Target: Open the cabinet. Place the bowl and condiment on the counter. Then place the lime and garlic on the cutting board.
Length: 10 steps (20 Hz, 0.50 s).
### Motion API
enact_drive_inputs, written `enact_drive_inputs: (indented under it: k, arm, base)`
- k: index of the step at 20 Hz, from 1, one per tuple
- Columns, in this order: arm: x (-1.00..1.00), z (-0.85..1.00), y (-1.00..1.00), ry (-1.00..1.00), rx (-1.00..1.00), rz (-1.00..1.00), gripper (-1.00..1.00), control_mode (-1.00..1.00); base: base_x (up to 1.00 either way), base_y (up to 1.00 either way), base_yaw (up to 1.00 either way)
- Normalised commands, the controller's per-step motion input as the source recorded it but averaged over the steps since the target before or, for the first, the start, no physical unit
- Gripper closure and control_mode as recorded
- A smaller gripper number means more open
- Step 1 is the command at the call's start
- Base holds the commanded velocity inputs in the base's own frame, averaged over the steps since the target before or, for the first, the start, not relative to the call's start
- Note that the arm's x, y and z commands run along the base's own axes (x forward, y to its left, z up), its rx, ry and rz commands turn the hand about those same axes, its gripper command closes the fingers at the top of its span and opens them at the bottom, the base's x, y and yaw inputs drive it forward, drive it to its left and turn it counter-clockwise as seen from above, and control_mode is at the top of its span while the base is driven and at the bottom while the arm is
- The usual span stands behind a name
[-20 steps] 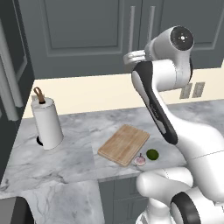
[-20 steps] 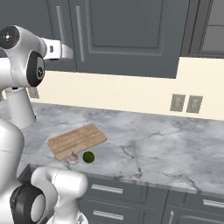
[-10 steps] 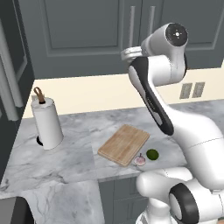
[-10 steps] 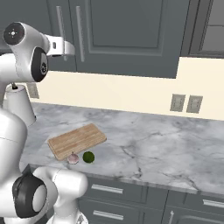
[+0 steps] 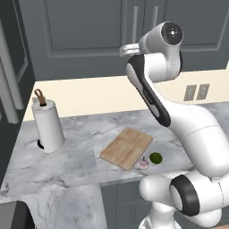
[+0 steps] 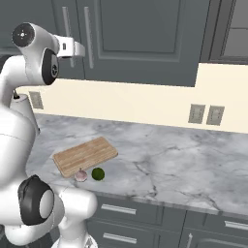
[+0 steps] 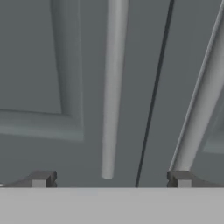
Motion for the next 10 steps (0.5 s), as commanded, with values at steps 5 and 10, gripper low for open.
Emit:
enact_drive_inputs:
  k: [5,10]
  arm:
    - [0.33,0.0,0.0,-0.01,0.01,0.01,-1.0,-1.0]
    - [0.37,0.0,0.02,0.0,0.0,0.0,-1.0,-1.0]
  base:
    - [0.0,0.0,0.0]
    - [0.0,0.0,0.0]
